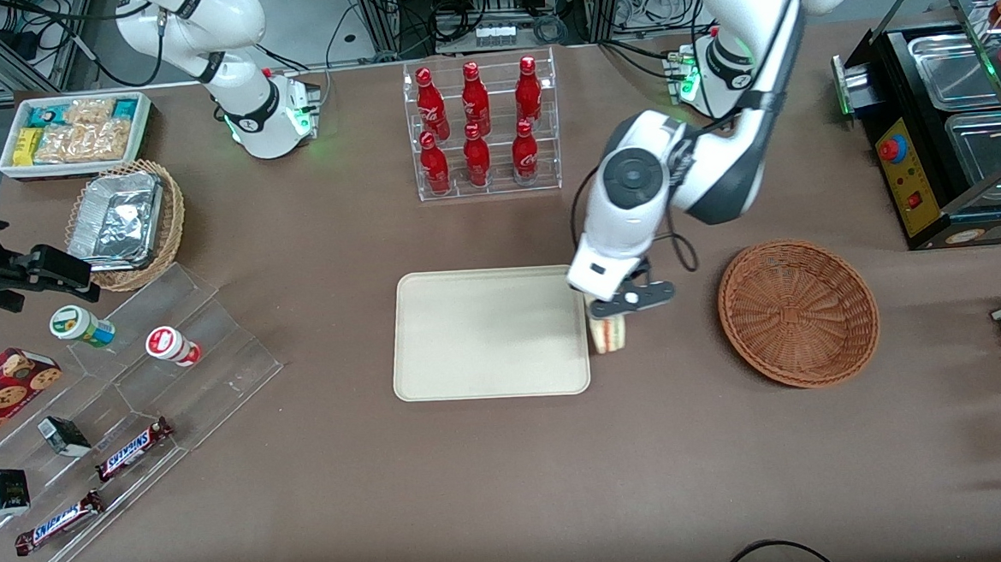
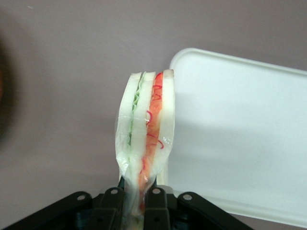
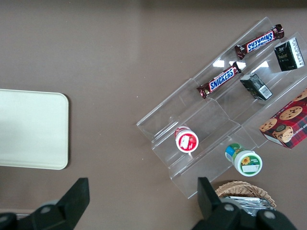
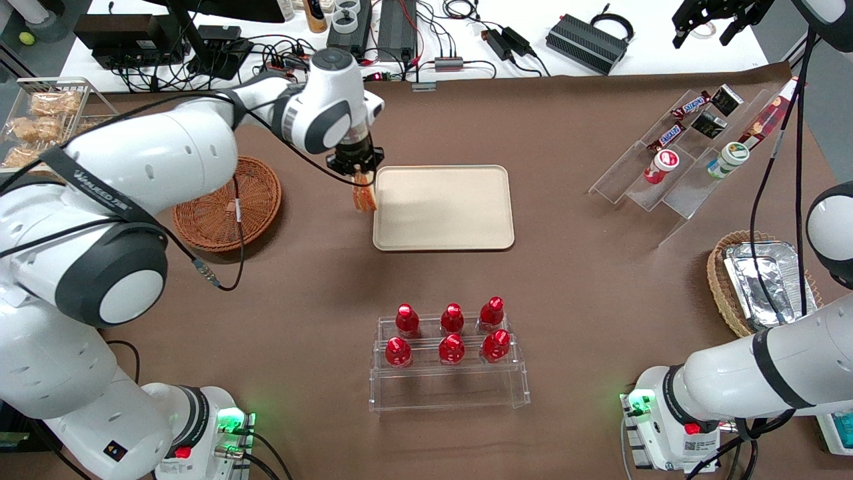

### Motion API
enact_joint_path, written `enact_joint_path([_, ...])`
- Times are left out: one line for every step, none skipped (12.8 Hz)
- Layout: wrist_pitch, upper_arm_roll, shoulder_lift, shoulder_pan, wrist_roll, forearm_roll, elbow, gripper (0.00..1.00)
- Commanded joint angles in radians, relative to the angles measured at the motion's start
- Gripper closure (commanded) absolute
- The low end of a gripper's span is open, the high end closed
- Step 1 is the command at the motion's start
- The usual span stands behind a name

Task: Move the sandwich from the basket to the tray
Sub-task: 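Lift the sandwich and carry it over the white tray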

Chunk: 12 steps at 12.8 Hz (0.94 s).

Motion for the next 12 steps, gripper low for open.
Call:
enact_joint_path([0.076,0.016,0.065,-0.074,-0.006,0.022,0.032,0.88])
enact_joint_path([0.104,0.017,0.088,-0.101,-0.007,0.022,0.033,0.87])
enact_joint_path([0.122,0.017,0.111,-0.112,-0.007,0.025,0.038,0.87])
enact_joint_path([0.142,0.017,0.140,-0.114,-0.009,0.048,0.054,0.87])
enact_joint_path([0.150,0.017,0.167,-0.115,-0.010,0.065,0.077,0.87])
enact_joint_path([0.155,0.017,0.189,-0.125,-0.009,0.066,0.085,0.84])
enact_joint_path([0.173,0.017,0.204,-0.126,-0.009,0.068,0.085,0.83])
enact_joint_path([0.193,0.017,0.215,-0.126,-0.009,0.068,0.085,0.83])
enact_joint_path([0.198,0.017,0.223,-0.128,-0.009,0.074,0.085,0.83])
enact_joint_path([0.201,0.017,0.227,-0.128,-0.013,0.088,0.084,0.83])
enact_joint_path([0.208,0.017,0.232,-0.128,-0.024,0.095,0.084,0.83])
enact_joint_path([0.219,0.017,0.241,-0.128,-0.030,0.097,0.084,0.79])
